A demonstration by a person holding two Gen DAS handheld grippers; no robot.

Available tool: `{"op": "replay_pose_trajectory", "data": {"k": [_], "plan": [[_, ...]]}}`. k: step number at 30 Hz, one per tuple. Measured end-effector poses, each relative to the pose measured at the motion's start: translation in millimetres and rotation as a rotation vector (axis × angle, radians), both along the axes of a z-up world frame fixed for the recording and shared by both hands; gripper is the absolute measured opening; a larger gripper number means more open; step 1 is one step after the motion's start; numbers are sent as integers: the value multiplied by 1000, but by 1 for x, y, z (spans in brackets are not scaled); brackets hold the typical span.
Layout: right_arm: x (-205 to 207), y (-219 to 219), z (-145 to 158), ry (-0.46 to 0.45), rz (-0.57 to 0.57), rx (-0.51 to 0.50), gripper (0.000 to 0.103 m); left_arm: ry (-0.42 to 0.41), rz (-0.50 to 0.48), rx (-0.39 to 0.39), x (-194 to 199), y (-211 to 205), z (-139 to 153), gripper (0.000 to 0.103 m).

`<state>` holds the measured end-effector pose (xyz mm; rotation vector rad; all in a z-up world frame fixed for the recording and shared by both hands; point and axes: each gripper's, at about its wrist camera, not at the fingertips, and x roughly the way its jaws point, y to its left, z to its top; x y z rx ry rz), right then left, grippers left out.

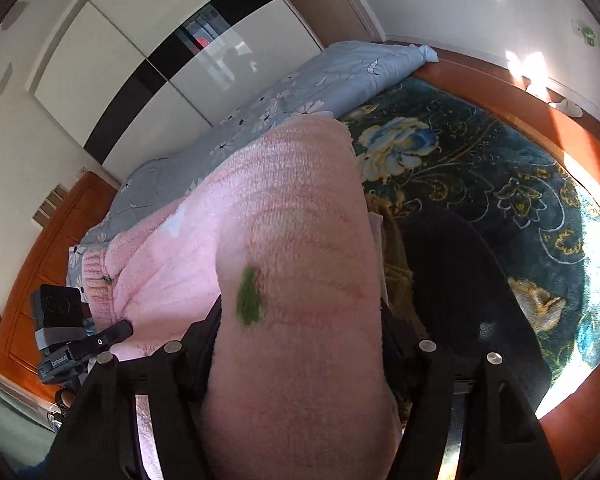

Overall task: Fold clothes
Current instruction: 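Carry the lifted fleece bundle with both tools toward the clothes stack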

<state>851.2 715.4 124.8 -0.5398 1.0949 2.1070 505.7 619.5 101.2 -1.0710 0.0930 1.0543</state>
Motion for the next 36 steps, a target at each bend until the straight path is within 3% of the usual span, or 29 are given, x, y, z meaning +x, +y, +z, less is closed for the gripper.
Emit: {"op": "replay_pose_trajectory", "data": {"k": [3,12,21,28,32,36], "plan": [[-1,3,5,-11,-6,-5,68,6,0,1,1,6,-1,57],[-7,-10,33,-167,-36,56,72,100,12,7,8,-8,25,58],[12,-32,51,-237,-89,87,72,373,63,173,9,-44,82,59],[3,-52,93,-303,-123,208,72,529,78,263,20,-26,127,59],[-28,-59,115,-313,-90,267,72,520,25,258,40,-4,131,59],[-55,-62,108,-357,-19,293,72,593,-64,267,68,4,117,59]]}}
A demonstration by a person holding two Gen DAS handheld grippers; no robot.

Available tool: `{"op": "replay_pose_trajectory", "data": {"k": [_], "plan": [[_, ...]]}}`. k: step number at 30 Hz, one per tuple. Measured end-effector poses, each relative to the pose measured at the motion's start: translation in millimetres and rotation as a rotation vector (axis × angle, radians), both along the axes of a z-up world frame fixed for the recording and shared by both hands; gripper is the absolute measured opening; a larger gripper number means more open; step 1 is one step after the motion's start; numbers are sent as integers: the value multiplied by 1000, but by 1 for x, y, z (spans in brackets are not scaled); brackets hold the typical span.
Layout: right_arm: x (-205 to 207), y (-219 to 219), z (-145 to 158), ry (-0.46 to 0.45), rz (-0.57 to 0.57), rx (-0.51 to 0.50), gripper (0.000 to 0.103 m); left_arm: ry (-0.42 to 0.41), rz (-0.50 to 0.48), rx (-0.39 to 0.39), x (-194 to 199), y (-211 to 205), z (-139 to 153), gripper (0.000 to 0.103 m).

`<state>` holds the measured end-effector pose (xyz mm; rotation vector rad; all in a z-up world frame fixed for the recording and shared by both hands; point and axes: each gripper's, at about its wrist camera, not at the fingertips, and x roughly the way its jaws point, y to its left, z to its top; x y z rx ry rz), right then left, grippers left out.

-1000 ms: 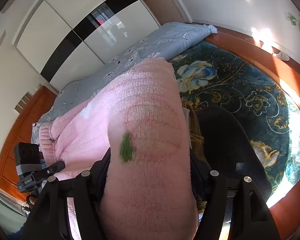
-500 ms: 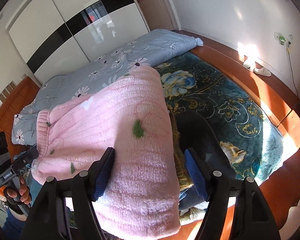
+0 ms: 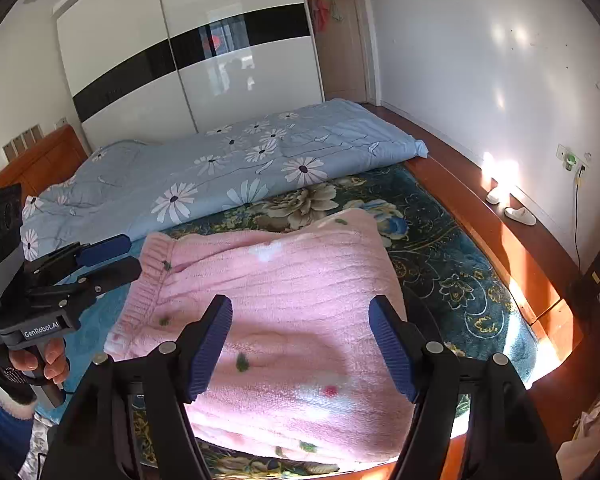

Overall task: Fold clothes
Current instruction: 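Carry the lifted fleece bundle with both tools toward the clothes stack, then lower the fleece bundle onto the clothes stack and open both tools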

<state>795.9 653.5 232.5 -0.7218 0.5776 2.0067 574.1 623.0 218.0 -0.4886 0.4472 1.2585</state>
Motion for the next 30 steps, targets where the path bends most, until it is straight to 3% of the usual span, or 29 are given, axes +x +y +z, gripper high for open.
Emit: {"op": "replay_pose_trajectory", "data": {"k": [3,7,11,18,21,23,30], "plan": [[-2,0,-18,-71,8,6,72,43,-13,-13,6,2,-15,59],[10,7,-49,-77,7,-57,72,33,-29,-84,5,8,-40,59],[13,6,-67,-86,20,-64,72,52,-32,-88,9,6,-51,60],[13,-6,-45,-77,2,-17,72,-5,-43,-55,5,-11,-28,60],[13,-26,-32,-68,-30,29,72,12,-38,-22,2,-34,-17,61],[11,-46,-27,-70,-48,75,72,12,-38,-6,0,-54,-19,67],[-11,-111,-49,-96,-46,172,72,11,-38,-8,1,-108,-42,71]]}}
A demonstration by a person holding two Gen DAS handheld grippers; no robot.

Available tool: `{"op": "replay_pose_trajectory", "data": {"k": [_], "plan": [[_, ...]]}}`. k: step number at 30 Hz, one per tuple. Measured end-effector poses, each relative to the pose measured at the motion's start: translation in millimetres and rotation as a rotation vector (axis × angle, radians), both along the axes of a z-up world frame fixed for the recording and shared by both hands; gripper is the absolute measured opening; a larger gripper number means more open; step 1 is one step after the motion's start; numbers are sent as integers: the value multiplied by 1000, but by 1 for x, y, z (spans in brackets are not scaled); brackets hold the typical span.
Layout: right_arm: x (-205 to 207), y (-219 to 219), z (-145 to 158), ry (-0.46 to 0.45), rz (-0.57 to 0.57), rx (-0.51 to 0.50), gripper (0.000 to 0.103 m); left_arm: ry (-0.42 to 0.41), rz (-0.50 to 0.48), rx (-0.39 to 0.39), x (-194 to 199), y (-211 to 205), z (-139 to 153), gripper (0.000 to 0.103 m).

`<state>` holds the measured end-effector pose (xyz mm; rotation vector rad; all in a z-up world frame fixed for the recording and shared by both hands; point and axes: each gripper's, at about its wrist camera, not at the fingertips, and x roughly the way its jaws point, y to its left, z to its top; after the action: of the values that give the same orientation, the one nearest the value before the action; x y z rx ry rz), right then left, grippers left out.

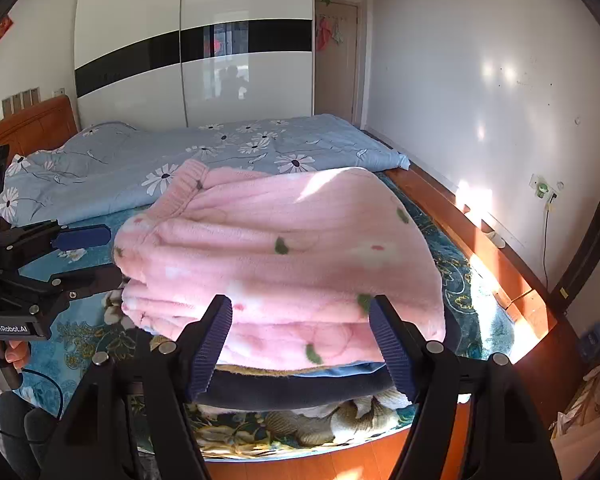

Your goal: Fold clothes

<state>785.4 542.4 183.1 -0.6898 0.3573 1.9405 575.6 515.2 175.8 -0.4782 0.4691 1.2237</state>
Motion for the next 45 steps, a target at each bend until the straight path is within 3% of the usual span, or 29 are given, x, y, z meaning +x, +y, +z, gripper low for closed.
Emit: {"op": "replay_pose_trajectory", "data": {"k": [3,5,8,10,13,16,24,30,36,41,45], "plan": [[-12,-20,-11,-32,5,28,74,-18,26,-1,-1,-19,-7,83],[-16,-31,-13,-26,0,40,81,-32,41,3,-3,-31,-10,91],[-20,-46,-15,-2,-6,55,84,-104,51,1,-9,-50,-12,103],[-21,-54,-15,20,-15,66,84,-140,54,11,-12,-61,-11,103],[-20,-67,-15,58,-41,61,85,-117,86,22,-12,-75,-10,103],[-16,-79,-16,99,-70,52,103,-92,118,46,-15,-87,-9,103],[-8,-108,-14,135,-146,77,103,-102,183,66,-24,-109,-5,103],[-6,-124,-17,171,-173,84,103,-21,230,117,-13,-124,-1,103],[-8,-131,-28,209,-199,74,103,-24,283,129,-11,-132,-2,103],[-9,-133,-35,230,-236,54,103,27,355,130,-7,-135,-6,103],[-9,-135,-42,222,-270,42,103,59,346,126,-1,-133,-9,103]]}}
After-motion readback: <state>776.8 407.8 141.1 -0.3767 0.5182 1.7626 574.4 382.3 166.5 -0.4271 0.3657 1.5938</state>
